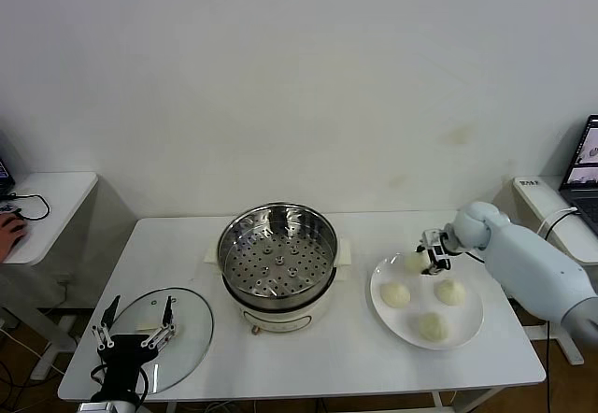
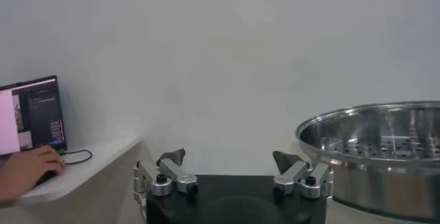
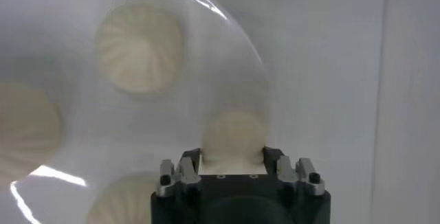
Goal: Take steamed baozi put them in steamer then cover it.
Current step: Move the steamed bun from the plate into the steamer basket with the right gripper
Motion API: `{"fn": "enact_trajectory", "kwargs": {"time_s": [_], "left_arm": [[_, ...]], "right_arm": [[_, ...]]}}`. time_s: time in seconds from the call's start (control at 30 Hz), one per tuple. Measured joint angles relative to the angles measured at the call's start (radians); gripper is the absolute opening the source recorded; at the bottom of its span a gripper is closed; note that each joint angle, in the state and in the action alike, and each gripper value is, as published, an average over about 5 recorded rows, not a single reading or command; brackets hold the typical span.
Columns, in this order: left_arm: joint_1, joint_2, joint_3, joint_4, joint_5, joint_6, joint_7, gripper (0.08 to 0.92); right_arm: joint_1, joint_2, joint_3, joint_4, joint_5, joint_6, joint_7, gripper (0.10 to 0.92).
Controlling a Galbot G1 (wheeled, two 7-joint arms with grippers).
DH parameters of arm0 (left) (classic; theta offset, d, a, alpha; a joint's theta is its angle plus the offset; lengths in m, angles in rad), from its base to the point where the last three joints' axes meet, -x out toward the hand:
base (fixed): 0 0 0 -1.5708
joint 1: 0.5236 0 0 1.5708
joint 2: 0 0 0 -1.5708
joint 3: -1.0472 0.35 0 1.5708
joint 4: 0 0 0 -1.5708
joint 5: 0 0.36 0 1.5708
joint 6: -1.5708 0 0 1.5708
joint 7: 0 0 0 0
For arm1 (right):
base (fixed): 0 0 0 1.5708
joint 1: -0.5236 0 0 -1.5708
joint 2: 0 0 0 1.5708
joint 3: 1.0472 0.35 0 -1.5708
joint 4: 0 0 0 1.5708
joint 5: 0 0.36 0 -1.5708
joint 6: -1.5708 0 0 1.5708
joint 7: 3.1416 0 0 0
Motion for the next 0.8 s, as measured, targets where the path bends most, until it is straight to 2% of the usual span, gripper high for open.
{"fn": "enact_trajectory", "kwargs": {"time_s": [0.37, 0.8], "left_arm": [[-0.003, 0.011, 0.022, 0.003, -0.005, 0.0, 0.001, 0.823], [-0.024, 0.029, 0.004, 0.008, -0.016, 0.005, 0.004, 0.823]], "right_arm": [[0.309, -0.057, -0.187, 0.171, 0.219, -0.026, -0.022, 0.585], [0.587, 0.167, -0.424, 0.21, 0.403, -0.014, 0.009, 0.585]]}}
